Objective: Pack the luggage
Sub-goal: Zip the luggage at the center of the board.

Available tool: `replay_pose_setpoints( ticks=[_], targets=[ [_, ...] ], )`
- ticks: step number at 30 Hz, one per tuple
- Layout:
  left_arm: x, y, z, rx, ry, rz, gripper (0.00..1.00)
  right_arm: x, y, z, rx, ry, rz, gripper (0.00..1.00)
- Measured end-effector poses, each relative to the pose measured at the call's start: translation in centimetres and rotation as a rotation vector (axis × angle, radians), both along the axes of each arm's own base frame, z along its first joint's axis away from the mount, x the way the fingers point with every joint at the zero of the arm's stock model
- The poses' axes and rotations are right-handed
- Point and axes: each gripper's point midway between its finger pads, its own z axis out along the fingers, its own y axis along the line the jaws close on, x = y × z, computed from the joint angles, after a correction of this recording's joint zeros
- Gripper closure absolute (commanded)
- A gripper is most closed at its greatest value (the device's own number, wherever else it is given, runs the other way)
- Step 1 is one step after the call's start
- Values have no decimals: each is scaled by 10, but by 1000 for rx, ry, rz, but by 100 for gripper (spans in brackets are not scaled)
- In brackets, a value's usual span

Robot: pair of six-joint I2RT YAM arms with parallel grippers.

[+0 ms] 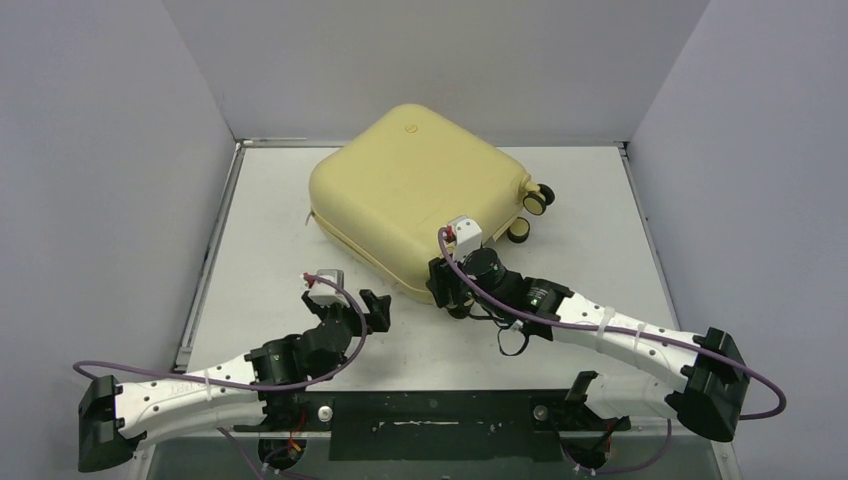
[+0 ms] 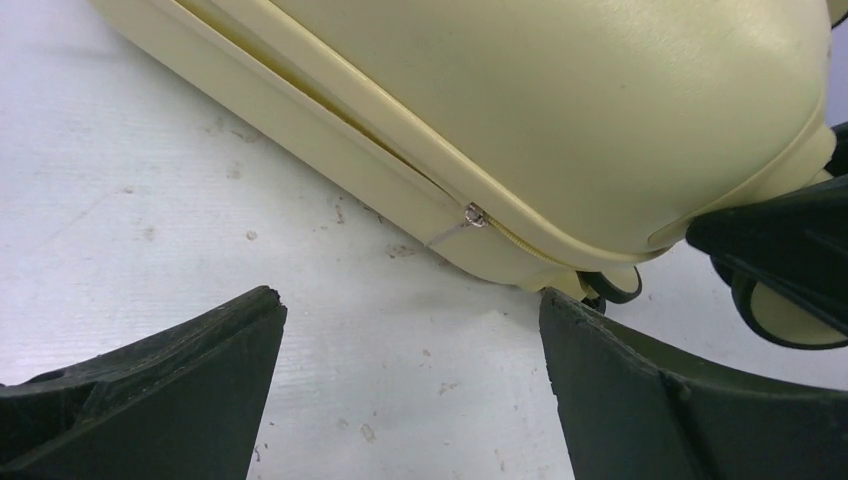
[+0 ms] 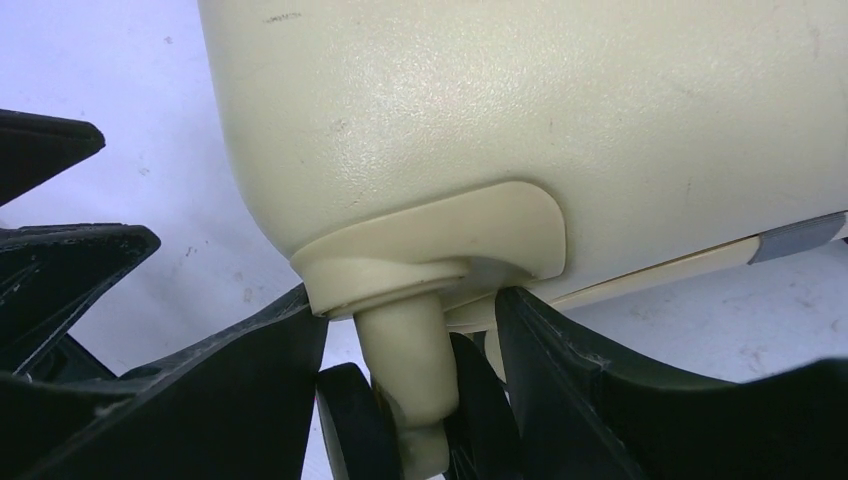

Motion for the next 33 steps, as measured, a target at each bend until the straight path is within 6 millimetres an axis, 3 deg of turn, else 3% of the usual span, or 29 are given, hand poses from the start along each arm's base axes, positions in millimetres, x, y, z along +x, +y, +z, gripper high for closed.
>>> replay_pose_setpoints(
  ticks=[6,14,18,20,22,25,33],
  targets=[
    [2,-7,-16,-44,33,-61,4,1,-10,10,-84,-78,59,100],
    [5,-8,-6,-105,9,-78,4,1,-12,17,-159,-141,119,100],
    [5,-9,-4,-108,6,-87,3,3,-14,18,-150,-125,112,47],
    [4,-10,-5,-101,6,-95,3,6,-22,18,-120,-80,106,26],
    [4,-10,-5,-95,4,-99,3,17,-40,19,-101,-31,46,12],
    [5,-9,-5,-90,1,-98,3,34,-77,23,-94,19,-85,1],
    [11,-12,-4,-54,-4,-107,3,86,-141,80,237,-21,-449,0]
  ],
)
